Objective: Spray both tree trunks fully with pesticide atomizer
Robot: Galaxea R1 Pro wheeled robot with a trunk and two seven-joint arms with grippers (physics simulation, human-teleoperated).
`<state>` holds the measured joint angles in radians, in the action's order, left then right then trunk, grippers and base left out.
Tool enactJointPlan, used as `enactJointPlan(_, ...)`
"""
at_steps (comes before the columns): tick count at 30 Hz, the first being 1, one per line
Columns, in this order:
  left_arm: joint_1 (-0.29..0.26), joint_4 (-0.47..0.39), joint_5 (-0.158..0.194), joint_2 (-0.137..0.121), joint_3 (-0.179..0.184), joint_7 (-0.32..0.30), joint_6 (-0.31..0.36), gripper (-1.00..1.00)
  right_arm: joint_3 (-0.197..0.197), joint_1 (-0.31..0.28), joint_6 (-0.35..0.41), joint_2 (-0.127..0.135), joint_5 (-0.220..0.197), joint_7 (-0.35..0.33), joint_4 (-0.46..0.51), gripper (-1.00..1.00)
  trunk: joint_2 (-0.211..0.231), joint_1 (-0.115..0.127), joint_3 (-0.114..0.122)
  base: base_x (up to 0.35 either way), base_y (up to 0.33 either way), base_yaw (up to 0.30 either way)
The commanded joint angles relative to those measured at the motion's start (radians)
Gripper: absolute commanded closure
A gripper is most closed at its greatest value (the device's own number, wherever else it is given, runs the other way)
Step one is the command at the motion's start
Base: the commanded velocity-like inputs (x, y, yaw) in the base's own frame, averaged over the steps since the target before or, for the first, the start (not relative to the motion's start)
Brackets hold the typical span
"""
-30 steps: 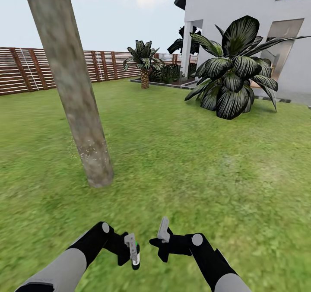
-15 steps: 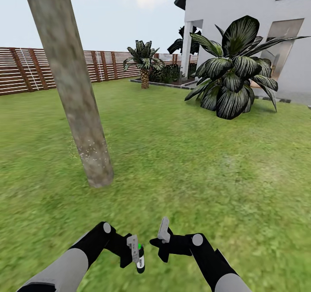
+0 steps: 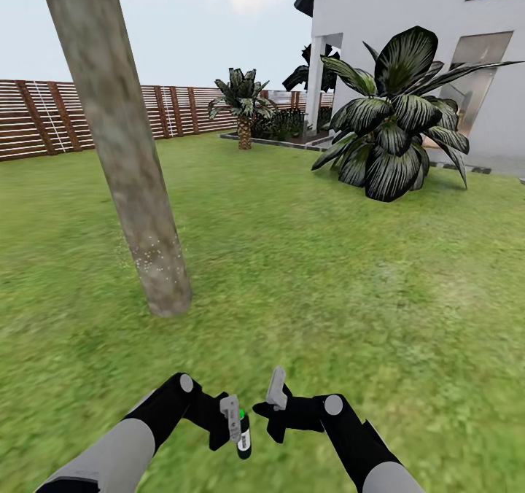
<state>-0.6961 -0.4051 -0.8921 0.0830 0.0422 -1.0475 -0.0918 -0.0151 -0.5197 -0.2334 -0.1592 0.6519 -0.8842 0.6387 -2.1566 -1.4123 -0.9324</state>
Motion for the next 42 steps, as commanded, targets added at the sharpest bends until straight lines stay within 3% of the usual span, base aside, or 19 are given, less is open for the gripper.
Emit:
enactJointPlan(1,0.0,-0.001,-0.008,0.001,-0.001,-0.002,-0.009,1.0,0.001,0.0,-0.006,0.0,0.009,-0.001,0.001,1.0,0.0,0.0,-0.001,0.0,0.0,0.0)
enactJointPlan(24,0.0,-0.004,-0.008,0.015,-0.002,0.0,-0.008,1.0,0.001,0.0,-0.006,0.0,0.009,-0.001,0.001,1.0,0.0,0.0,-0.001,0.0,0.0,0.0)
enactJointPlan(30,0.0,-0.004,0.032,0.015,-0.001,-0.002,-0.01,1.0,0.001,0.0,-0.006,0.0,0.009,-0.001,0.0,1.0,0.0,0.0,-0.001,0.0,0.0,0.0)
enactJointPlan(42,0.0,-0.004,0.037,0.016,-0.001,-0.002,-0.013,1.0,0.001,0.0,-0.006,0.0,0.01,-0.001,-0.001,1.0,0.0,0.0,-0.001,0.0,0.0,0.0)
